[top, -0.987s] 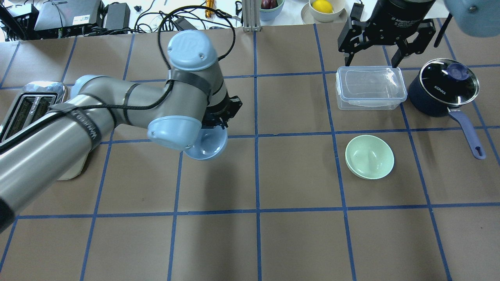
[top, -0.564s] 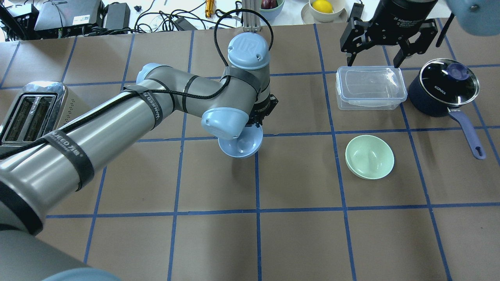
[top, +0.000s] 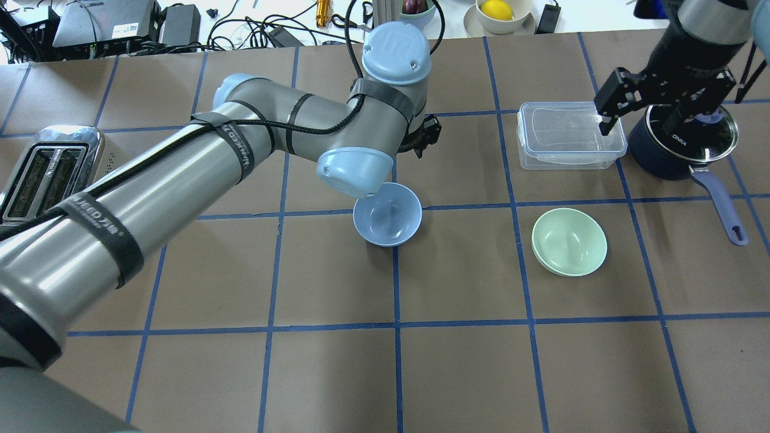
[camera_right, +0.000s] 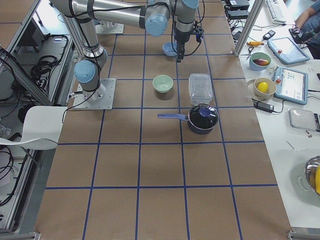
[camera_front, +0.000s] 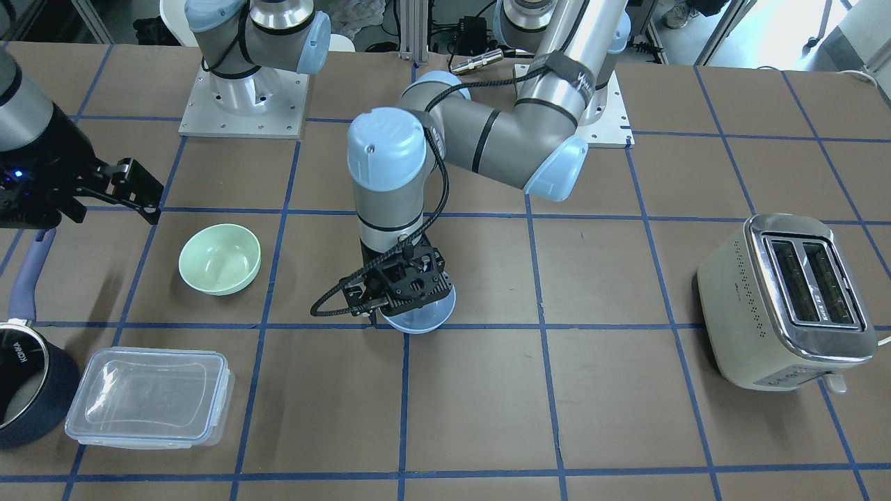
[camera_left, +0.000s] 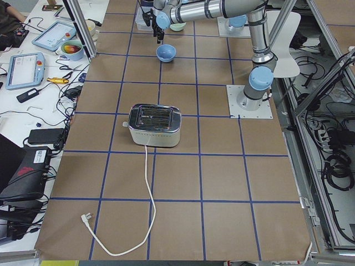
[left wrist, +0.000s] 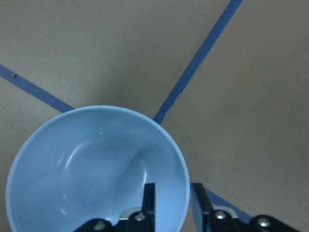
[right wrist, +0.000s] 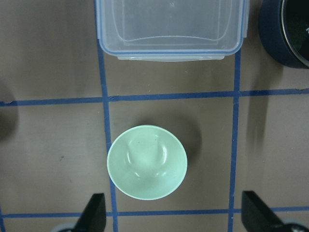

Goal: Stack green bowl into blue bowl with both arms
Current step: 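Raise the left gripper while the right gripper reaches to the pale green bowl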

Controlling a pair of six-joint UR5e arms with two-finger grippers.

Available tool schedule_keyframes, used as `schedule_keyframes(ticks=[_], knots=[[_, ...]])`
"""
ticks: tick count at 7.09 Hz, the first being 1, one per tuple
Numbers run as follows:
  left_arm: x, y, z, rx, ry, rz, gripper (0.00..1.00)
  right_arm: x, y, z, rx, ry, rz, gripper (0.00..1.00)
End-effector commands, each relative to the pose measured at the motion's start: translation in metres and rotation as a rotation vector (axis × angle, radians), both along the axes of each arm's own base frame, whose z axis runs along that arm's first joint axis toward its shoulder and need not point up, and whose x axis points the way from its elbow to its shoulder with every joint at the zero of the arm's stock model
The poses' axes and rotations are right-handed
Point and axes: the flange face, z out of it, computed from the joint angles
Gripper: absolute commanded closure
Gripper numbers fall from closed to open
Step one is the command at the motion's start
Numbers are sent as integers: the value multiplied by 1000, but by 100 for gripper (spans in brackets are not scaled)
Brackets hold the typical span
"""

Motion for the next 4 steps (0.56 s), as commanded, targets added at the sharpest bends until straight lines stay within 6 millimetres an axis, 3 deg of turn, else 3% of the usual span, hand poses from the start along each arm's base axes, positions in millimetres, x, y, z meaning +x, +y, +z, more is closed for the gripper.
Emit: schedule_keyframes(ticks=[1, 3, 4], knots=[[80, -1, 89, -16, -14, -162, 0, -26, 26, -96, 29, -6, -33, 0], [169, 13, 151, 12, -73, -306, 0, -15, 66, -183, -14, 6, -35, 0], [204, 23, 166, 56, -94, -379, 0, -15, 70, -206, -52, 21, -36, 11]])
